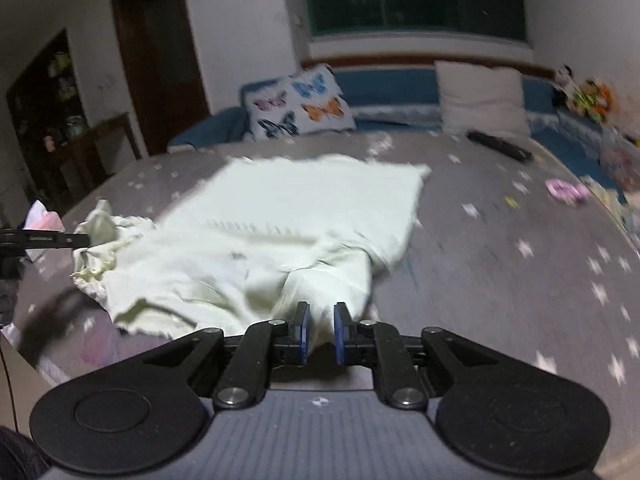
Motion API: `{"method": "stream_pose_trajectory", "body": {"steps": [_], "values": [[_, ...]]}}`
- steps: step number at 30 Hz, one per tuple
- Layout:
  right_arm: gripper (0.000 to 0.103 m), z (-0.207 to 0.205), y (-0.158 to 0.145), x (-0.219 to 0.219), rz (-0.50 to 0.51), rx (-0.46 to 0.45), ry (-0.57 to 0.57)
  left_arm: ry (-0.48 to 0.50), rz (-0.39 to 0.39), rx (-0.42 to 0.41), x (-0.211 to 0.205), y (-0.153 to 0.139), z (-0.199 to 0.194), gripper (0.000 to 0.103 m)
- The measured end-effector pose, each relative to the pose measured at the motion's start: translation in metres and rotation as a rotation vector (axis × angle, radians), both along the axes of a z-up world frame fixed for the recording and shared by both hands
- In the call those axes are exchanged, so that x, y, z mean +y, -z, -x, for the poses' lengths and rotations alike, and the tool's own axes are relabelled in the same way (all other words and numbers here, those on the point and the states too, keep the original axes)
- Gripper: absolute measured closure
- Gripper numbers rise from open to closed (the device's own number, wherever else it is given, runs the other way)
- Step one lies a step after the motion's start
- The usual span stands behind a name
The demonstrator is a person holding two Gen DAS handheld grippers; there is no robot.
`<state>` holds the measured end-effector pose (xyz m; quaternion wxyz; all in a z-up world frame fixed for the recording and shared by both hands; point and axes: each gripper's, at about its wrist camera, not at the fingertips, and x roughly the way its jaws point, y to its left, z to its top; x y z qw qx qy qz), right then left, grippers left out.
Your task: Fold clothes
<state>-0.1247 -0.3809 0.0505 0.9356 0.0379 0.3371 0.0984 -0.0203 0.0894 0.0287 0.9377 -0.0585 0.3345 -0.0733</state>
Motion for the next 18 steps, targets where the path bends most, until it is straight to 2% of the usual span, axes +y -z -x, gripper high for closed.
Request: {"method": "stream_pose_trajectory", "body": {"steps": [2, 3, 4, 5, 6, 8, 11, 15, 17, 18], "values": [[0.087, 0.007, -0.001, -0.003, 0.015, -0.004, 0.019, -0.014, -0.002, 0.013, 0.003, 0.004, 0.005, 0.095], [0.079, 0.008, -0.005, -0.004, 0.026, -0.018, 0.021, -0.022, -0.002, 0.017, 0.004, 0.005, 0.008, 0.095], [0.067, 0.007, -0.008, -0.002, 0.037, -0.033, 0.015, -0.029, -0.001, 0.021, 0.006, 0.006, 0.01, 0.095], [0.063, 0.006, -0.01, 0.002, 0.046, -0.045, 0.0, -0.034, -0.002, 0.021, 0.007, 0.006, 0.013, 0.095], [0.063, 0.004, -0.011, 0.007, 0.056, -0.056, -0.017, -0.036, -0.004, 0.012, 0.006, 0.004, 0.014, 0.094], [0.063, -0.002, -0.006, 0.02, 0.073, -0.065, -0.078, -0.039, -0.01, -0.005, 0.006, 0.0, 0.018, 0.082], [0.064, -0.014, 0.008, 0.043, 0.117, -0.066, -0.162, -0.044, -0.018, -0.031, 0.004, -0.006, 0.024, 0.072], [0.068, -0.037, 0.029, 0.063, 0.163, -0.026, -0.211, -0.035, -0.042, -0.069, 0.001, -0.014, 0.033, 0.058], [0.069, -0.045, 0.036, 0.068, 0.168, -0.007, -0.218, -0.006, -0.05, -0.084, -0.003, -0.016, 0.039, 0.048], [0.069, -0.047, 0.04, 0.069, 0.168, -0.004, -0.221, 0.018, -0.052, -0.083, -0.008, -0.016, 0.041, 0.047]]}}
